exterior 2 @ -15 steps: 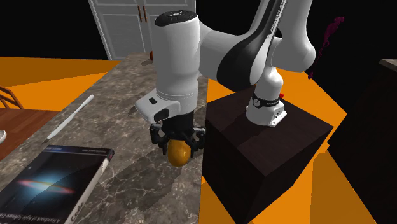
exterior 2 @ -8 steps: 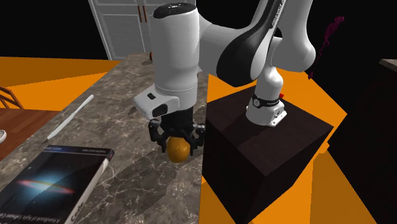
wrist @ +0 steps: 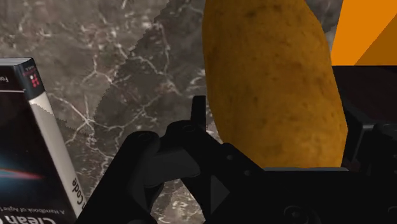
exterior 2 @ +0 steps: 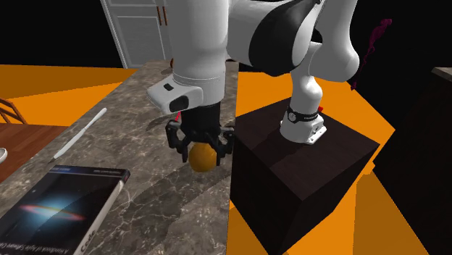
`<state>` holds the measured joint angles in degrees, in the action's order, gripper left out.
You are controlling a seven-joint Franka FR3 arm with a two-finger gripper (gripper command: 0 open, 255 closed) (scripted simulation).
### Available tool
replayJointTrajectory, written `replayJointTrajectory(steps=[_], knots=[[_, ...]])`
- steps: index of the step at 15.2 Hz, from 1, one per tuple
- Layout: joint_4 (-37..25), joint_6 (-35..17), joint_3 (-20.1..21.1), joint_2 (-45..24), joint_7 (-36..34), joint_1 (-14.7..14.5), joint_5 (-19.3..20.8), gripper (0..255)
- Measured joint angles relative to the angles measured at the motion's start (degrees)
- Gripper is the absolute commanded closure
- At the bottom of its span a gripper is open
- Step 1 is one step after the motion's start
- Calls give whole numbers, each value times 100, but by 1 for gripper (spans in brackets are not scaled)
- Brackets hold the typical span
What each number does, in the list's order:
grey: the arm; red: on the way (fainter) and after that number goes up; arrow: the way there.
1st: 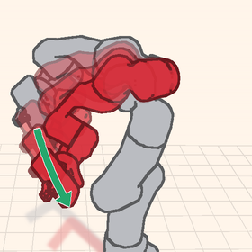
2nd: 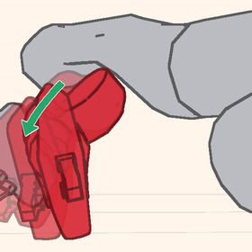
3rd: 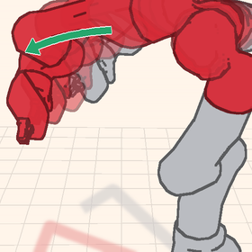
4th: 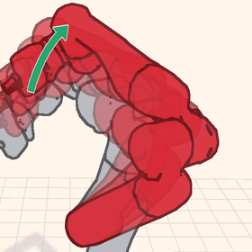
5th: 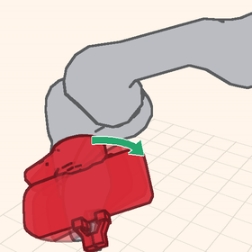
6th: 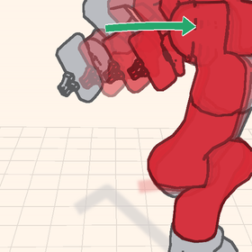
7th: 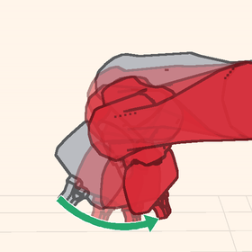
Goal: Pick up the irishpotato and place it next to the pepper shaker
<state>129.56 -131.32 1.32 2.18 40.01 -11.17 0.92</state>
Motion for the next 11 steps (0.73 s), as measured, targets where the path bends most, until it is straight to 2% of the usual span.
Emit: replayJointTrajectory(steps=[11], knots=[[-472,862,1,391,18,-3,-20,255]])
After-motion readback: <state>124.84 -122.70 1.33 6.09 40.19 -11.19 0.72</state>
